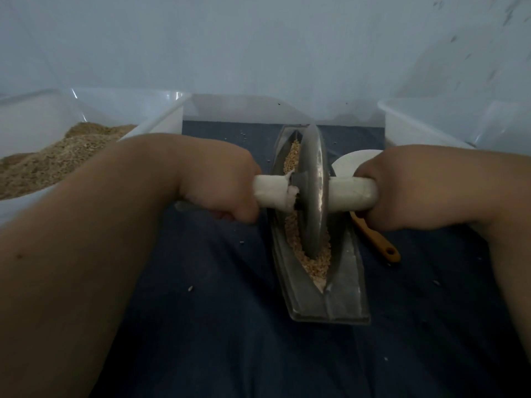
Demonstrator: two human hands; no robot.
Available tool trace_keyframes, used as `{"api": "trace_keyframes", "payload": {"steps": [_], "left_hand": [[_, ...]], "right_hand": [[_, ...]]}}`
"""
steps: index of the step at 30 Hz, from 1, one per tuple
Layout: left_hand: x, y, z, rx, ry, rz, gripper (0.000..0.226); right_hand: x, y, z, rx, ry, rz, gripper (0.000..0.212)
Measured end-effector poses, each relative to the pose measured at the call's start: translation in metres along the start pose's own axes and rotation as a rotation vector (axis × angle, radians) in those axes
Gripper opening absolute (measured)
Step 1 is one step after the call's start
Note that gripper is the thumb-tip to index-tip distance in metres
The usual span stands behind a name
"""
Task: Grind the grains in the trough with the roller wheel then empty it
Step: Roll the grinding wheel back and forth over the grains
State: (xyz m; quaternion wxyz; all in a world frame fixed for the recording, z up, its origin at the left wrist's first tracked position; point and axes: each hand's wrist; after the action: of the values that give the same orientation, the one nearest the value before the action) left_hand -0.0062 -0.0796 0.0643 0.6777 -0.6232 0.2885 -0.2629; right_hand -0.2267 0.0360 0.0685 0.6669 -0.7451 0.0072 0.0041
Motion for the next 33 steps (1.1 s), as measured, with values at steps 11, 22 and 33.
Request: {"api": "trace_keyframes", "payload": {"steps": [11,22,33], "left_hand": [[0.004,0.026,-0.031,-0.644,-0.062,-0.283,0.023],[0.004,0.006,-0.014,-0.217,0.006,-0.072,0.023],[0.004,0.008,-0.011,-0.149,0.001,0.012,0.019]], "right_hand": [[-0.015,0.041,-0.039,-0.464,0.126,0.195,0.012],[-0.007,0.013,-0.017,-0.152,0.023,0.061,0.014],[-0.004,0.015,-0.015,-0.184,0.015,0.135,0.012]]}}
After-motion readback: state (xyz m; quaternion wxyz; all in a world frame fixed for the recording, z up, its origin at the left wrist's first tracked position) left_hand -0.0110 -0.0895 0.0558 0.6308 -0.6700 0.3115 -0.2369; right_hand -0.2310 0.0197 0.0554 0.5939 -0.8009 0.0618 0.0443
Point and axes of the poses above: each hand's wrist, its own z-axis away from the middle knuckle, its own y-axis out of the palm, x = y × z, and after that the axes turned 11 degrees about -x, right-handed
